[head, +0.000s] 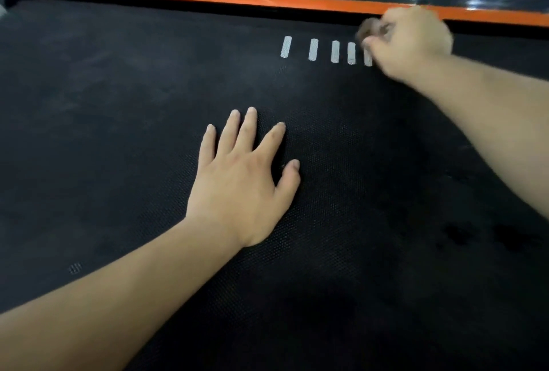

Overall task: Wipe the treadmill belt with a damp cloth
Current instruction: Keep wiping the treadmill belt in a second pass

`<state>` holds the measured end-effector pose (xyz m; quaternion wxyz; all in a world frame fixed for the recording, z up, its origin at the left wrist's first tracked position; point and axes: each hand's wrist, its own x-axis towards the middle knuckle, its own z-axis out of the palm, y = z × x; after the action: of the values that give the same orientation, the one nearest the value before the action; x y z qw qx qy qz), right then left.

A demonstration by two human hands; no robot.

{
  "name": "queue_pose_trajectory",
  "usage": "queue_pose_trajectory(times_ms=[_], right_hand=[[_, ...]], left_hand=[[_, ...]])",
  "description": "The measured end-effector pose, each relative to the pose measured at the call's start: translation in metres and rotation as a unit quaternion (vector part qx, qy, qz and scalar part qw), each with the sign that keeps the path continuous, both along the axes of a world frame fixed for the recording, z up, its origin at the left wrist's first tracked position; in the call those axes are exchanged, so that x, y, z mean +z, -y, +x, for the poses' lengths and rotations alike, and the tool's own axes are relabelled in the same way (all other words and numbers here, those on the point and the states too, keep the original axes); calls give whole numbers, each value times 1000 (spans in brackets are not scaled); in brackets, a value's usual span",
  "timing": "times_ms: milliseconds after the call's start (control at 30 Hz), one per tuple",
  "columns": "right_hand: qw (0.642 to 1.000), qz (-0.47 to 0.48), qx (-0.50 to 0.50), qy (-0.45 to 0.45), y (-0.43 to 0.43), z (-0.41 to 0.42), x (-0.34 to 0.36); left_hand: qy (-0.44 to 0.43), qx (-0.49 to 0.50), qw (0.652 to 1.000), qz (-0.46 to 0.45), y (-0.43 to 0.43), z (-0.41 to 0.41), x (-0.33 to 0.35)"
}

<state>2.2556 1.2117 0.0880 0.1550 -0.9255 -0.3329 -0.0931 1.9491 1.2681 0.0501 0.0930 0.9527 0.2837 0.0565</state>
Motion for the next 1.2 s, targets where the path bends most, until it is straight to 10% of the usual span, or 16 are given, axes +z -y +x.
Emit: queue_pose_trajectory(times_ms=[200,333,533,633,800,933,1100,1200], right_hand=[[997,-33,64,26,6,-3,-13],[993,6,-113,29,28,30,-3],[991,-51,26,124,62,1,-12],[992,-23,-84,89,85,4,-2],[988,-37,125,88,103,-85,-14],[997,-23,-41,55,127,-65,-6],[988,14,157,2,155,-169,-21],[999,-12,48,13,174,-147,-8]], left_hand=[[5,3,1000,4,-1,-1,-2],[8,2,1000,6,-1,-1,-3],[7,4,1000,2,-3,-1,-4],[6,4,1000,3,-3,-1,-3],[-4,6,1000,-3,-3,-1,-4],[-6,4,1000,-5,-3,-2,-2],[-12,3,1000,-12,-2,-3,0],[-13,1,1000,-11,-1,-3,0]])
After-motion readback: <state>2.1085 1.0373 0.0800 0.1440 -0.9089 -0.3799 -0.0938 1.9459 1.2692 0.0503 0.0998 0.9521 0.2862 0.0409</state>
